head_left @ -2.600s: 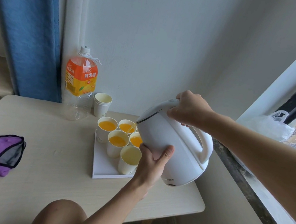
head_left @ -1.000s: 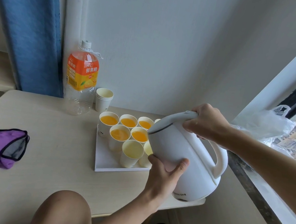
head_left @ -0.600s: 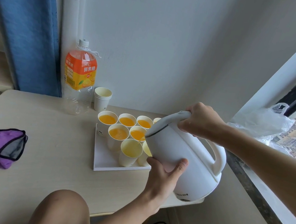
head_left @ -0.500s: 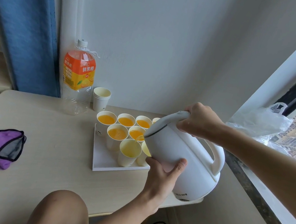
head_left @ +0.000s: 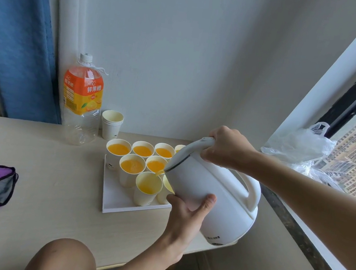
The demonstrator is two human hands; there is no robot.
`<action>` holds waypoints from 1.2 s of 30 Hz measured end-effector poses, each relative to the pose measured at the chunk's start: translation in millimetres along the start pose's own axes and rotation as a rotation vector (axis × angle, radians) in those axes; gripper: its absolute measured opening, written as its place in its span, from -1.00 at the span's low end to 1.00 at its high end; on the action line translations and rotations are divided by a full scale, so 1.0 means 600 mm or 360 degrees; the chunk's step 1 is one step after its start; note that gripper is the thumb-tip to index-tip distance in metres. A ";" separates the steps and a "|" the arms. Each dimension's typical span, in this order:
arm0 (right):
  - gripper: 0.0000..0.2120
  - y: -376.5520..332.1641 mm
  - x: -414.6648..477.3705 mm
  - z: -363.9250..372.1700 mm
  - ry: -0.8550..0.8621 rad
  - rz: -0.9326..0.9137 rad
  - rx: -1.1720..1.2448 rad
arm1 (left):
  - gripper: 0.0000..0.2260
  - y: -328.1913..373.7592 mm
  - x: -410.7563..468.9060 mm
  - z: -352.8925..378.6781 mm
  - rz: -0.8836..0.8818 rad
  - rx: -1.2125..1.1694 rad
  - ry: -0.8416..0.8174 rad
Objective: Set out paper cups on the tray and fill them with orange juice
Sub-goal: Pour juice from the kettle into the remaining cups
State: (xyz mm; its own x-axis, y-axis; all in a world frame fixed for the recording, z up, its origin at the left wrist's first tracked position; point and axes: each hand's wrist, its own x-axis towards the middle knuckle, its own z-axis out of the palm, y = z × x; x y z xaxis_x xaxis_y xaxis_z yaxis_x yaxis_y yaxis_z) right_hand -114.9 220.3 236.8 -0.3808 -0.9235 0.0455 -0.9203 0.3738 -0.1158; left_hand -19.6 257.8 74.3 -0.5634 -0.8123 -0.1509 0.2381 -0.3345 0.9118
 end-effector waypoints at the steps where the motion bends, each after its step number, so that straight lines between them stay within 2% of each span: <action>1: -0.90 0.001 0.000 0.000 -0.0002 -0.0002 0.0003 | -0.36 0.000 0.000 0.000 -0.0001 -0.0012 -0.0004; 5: -0.86 0.003 0.000 0.001 -0.0012 0.0002 -0.0001 | -0.38 -0.002 0.002 -0.001 -0.0007 -0.0038 -0.0005; 17: -0.84 0.000 0.001 0.000 -0.0022 -0.0012 -0.0048 | -0.28 0.000 0.000 0.001 -0.0067 -0.0078 -0.0017; 23: -0.86 -0.002 -0.002 -0.001 -0.0023 -0.0022 -0.0072 | -0.36 0.003 -0.001 0.004 -0.0072 -0.0078 -0.0020; 30: -0.86 -0.002 -0.004 -0.002 -0.0020 -0.0021 -0.0073 | -0.21 0.000 0.001 0.004 -0.0094 -0.0106 -0.0050; 36: -0.89 -0.002 -0.003 -0.002 -0.0014 -0.0028 -0.0082 | -0.24 -0.010 0.008 0.002 -0.0070 -0.0071 -0.0051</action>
State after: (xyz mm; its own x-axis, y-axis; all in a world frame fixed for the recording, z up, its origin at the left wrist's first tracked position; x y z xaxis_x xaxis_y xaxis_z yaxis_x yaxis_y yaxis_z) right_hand -113.2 221.8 237.9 -0.3641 -0.9306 0.0382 -0.9302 0.3614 -0.0636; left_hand -24.9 256.4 68.8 -0.5989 -0.7809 -0.1774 0.2473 -0.3911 0.8865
